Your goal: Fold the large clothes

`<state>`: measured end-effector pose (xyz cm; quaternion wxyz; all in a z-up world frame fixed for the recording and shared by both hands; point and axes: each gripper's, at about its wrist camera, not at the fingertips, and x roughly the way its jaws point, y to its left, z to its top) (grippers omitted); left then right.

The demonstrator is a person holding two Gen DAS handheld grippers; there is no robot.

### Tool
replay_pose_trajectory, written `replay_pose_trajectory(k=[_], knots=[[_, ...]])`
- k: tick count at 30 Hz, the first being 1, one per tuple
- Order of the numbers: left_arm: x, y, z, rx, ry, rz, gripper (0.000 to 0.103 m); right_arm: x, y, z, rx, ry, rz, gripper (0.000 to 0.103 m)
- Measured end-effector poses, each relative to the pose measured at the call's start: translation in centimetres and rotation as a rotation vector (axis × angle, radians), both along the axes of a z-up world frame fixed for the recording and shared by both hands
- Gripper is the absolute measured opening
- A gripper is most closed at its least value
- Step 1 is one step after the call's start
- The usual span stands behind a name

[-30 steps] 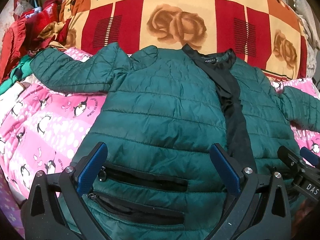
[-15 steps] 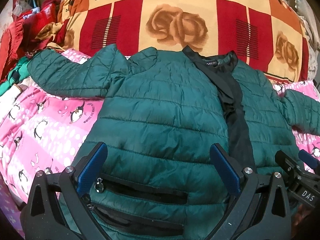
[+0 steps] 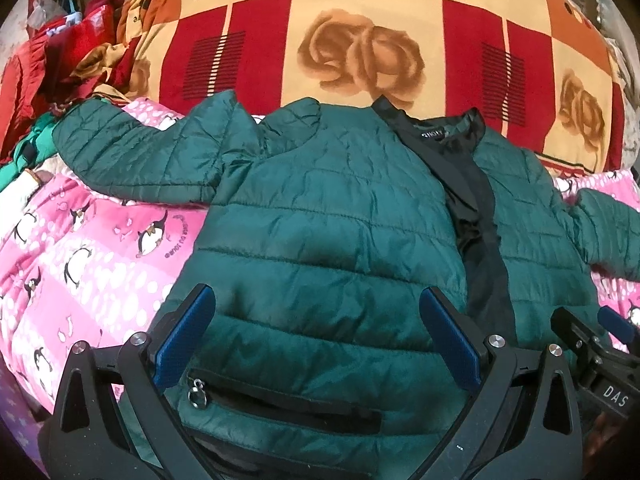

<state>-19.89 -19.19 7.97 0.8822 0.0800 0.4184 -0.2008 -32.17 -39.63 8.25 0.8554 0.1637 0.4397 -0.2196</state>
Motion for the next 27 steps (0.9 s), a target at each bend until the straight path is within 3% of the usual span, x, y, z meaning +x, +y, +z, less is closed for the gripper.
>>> replay_pose_trajectory(k=[27], knots=[[2.4,0.3,-0.5,0.022,-0.028,0.046,0.102,2.6,-0.1,0.6,0.001,-0.014,0.033,0.103]])
